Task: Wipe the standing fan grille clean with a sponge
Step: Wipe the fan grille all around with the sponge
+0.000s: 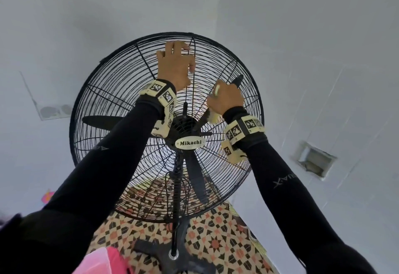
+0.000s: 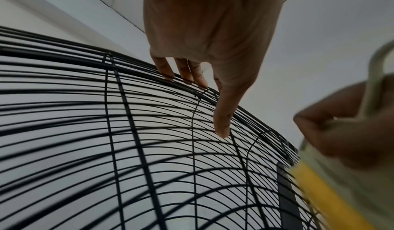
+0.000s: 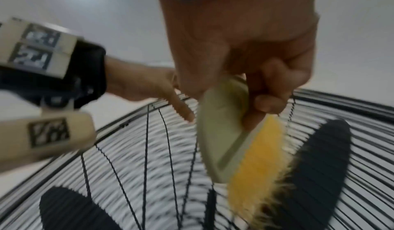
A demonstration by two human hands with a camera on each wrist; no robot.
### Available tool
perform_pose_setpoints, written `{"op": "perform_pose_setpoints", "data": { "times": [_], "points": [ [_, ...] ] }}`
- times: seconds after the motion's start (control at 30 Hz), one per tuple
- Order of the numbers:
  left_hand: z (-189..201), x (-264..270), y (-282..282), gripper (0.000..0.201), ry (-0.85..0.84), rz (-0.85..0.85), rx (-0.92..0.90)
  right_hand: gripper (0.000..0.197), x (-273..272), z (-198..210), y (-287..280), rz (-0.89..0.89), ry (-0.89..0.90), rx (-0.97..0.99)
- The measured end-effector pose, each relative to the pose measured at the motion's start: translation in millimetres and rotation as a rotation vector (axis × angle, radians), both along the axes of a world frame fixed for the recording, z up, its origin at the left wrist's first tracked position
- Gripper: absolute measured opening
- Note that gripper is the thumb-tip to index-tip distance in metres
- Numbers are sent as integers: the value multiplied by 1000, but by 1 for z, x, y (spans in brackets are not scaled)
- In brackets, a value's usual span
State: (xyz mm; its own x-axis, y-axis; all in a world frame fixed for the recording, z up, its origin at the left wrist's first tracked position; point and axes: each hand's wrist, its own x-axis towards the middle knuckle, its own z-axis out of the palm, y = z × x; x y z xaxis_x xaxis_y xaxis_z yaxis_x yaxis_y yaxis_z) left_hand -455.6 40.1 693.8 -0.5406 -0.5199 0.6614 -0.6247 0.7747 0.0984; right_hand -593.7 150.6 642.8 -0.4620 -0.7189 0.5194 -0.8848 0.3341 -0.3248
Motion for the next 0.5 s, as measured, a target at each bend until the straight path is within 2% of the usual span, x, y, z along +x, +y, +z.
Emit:
{"op": "perform_pose_setpoints", "data": {
  "times": [0.03, 0.13, 0.2, 0.27, 0.33, 0.37, 0.4, 0.47, 0.5],
  "points": [
    [1, -1, 2, 36, -3, 5, 4, 30, -1, 6, 1, 19, -24, -46],
    [1, -5, 4, 38, 7, 10, 13, 6, 7, 19, -2, 371, -133, -318],
    [0, -4, 1, 36, 20, 1, 12, 8, 8, 20, -3, 464, -115, -337],
    [2, -2, -1, 35, 11, -13, 16, 9, -1, 17, -4, 316, -50, -239],
    [5, -1, -1, 37, -6, -15, 22, 21, -9, 16, -4, 43, 54, -110],
    [6, -1, 0, 37, -12, -10, 24, 25, -11, 16, -4, 0, 86, -102],
    [6, -3, 1, 36, -12, -4, 19, 23, -8, 16, -4, 61, 99, -133],
    [4, -5, 2, 35, 6, 0, 7, 10, 0, 14, -4, 367, 96, -207],
    [3, -6, 2, 36, 12, 0, 8, 10, 1, 11, -4, 482, 45, -231]
  ]
}}
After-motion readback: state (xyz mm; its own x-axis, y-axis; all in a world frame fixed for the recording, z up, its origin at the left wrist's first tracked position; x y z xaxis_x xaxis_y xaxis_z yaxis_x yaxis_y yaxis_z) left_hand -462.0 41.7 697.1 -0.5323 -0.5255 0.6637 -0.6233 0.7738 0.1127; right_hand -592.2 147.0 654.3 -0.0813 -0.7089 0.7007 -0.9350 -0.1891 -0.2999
